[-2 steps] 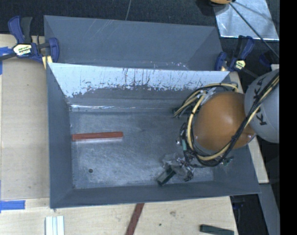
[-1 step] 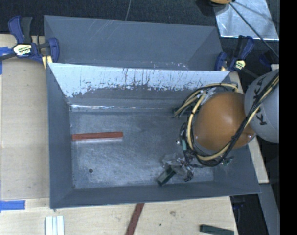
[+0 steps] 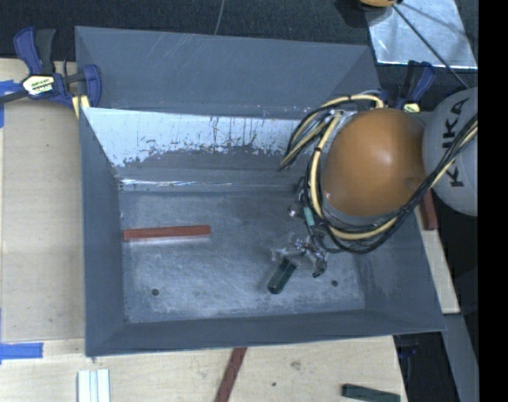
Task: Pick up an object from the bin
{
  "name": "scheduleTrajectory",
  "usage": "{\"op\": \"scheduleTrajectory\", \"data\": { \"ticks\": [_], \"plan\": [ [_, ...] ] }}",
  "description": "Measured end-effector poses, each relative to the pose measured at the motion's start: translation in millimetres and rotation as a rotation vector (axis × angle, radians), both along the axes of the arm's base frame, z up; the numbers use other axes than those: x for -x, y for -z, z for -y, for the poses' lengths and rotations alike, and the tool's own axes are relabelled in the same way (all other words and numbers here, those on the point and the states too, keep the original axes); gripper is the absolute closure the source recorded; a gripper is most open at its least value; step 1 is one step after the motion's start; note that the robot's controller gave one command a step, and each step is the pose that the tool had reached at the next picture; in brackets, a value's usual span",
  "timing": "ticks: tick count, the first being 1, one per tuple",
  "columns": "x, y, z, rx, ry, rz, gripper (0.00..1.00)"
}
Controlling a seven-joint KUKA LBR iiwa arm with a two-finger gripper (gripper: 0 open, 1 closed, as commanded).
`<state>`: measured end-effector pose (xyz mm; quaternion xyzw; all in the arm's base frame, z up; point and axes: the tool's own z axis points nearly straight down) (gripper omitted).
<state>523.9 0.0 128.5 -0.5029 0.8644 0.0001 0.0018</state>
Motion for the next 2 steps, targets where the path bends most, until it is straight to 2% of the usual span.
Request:
{"op": "scheduleTrajectory", "data": {
  "ticks": [1, 2],
  "plan": [
    [0.0, 0.0, 0.1, 0.000, 0.001, -0.001, 1.00],
    [-22.1, -132.6, 12.5, 0.000, 0.016, -0.001, 1.00]
  ]
}}
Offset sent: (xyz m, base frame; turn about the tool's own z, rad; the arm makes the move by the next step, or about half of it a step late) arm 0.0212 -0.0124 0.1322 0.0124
